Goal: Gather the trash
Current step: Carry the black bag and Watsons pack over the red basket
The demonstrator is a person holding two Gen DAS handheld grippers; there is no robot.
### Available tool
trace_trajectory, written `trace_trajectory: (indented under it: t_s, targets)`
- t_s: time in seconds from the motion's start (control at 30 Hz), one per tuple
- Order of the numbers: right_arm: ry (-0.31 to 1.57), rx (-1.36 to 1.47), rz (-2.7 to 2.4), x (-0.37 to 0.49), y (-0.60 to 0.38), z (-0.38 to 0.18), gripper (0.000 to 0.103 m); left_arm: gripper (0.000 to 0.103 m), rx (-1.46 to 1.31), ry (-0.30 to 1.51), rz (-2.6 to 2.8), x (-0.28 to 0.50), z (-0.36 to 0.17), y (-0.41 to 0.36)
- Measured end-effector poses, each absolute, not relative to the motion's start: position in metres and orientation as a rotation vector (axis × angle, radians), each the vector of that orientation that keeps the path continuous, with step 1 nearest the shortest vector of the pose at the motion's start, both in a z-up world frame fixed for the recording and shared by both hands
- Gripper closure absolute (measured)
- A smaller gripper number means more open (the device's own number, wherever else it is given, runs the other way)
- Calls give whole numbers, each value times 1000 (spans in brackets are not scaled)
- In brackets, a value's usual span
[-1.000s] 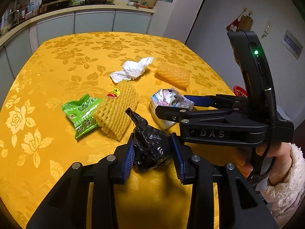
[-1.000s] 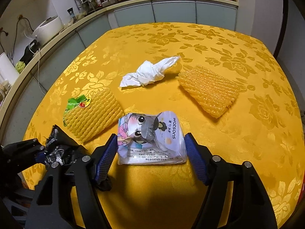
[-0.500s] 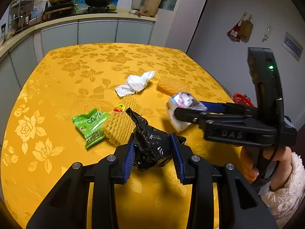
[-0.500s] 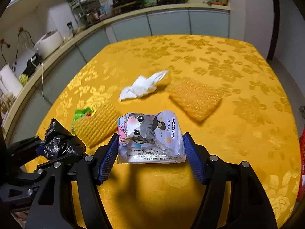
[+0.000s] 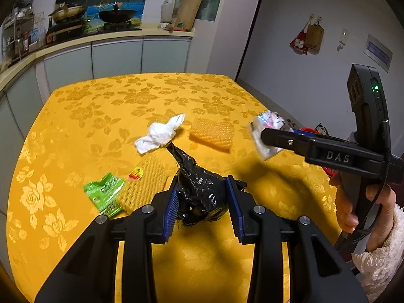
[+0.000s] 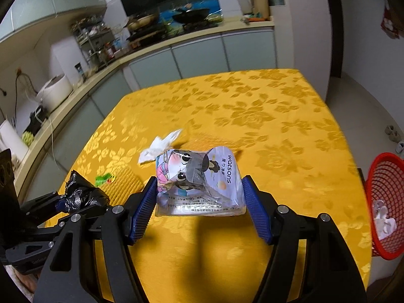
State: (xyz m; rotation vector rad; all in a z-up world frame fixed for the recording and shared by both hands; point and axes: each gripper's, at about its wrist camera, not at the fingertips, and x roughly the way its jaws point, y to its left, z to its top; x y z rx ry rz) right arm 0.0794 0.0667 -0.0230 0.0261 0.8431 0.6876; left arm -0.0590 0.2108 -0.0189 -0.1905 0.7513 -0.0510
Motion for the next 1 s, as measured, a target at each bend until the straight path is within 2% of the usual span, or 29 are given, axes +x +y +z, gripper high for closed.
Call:
trace_trajectory:
  t_s: [0.53, 1.0]
  targets:
    - [747, 209, 457, 97, -54, 7, 38, 68, -53, 697, -203, -6, 17, 144]
    - [696, 335, 169, 96, -176, 11, 38, 68, 56, 716, -471, 74, 24, 22]
